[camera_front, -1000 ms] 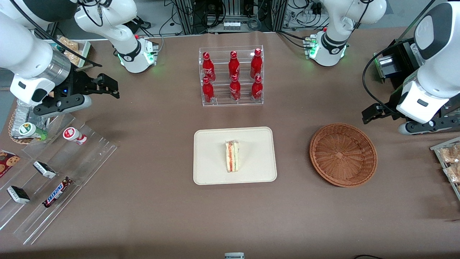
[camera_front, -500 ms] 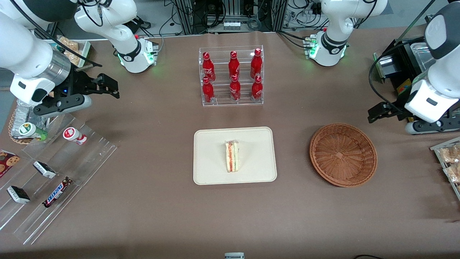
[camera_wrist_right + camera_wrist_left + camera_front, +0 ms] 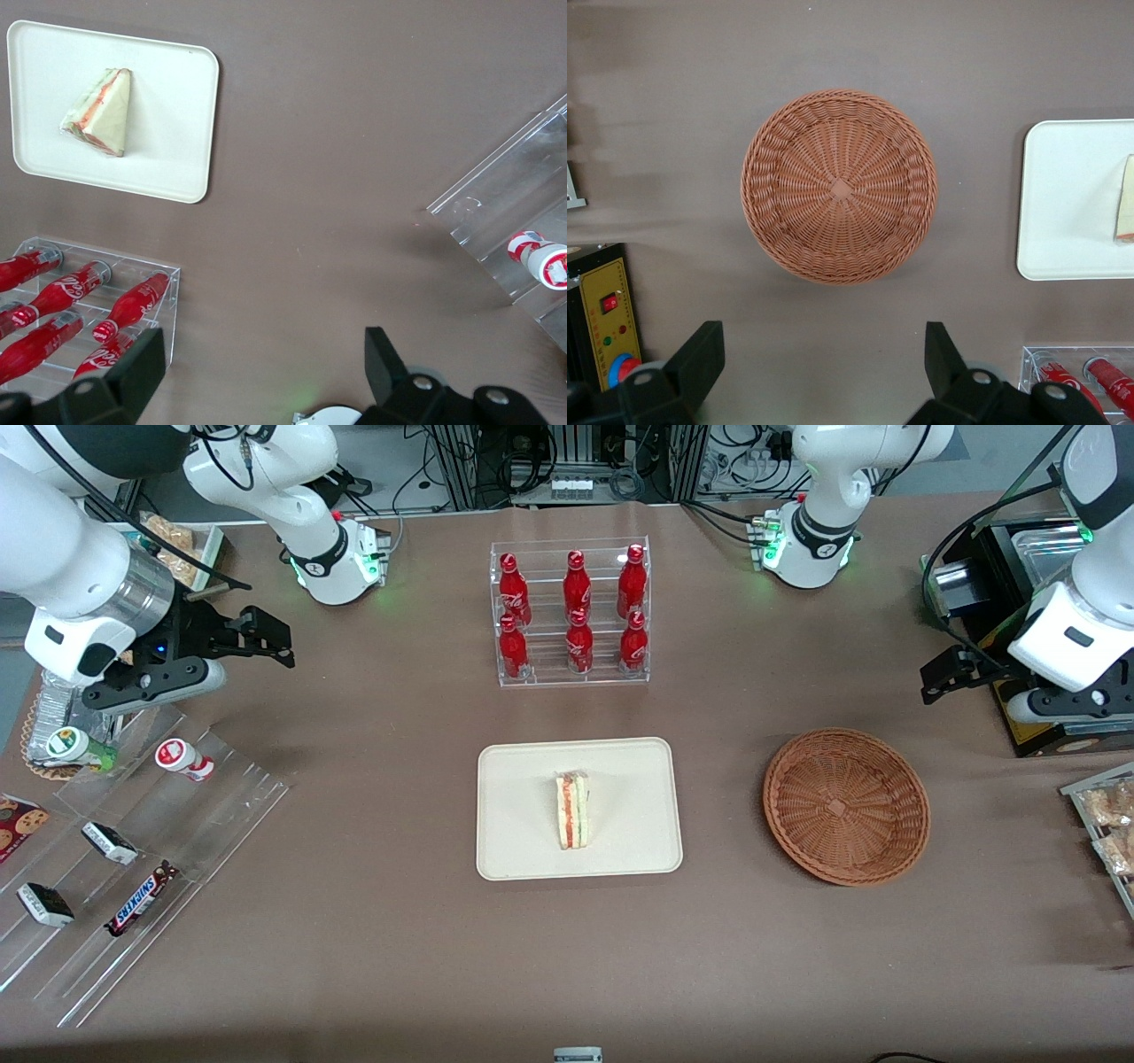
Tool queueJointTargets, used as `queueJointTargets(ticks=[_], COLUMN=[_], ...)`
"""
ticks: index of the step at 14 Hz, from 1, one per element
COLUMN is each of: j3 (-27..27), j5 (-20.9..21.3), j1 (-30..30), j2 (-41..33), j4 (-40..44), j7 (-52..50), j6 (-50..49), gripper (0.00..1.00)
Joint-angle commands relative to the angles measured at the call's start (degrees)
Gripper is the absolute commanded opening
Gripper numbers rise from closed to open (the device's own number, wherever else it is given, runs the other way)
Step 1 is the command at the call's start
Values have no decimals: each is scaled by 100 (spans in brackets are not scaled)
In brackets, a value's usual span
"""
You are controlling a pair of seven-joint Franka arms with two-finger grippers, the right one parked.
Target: Place sandwich from basket to tray
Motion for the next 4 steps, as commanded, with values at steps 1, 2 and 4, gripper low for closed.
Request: queueJointTargets(ticks=[1, 2, 4], j3=[-82, -82, -91], j5=[74, 74, 57], j1=[80, 71, 54], j2=[-75, -84, -58], j4=[17, 17, 8], j7=[84, 75, 66], j6=[-139, -183, -219], gripper=[100, 100, 100])
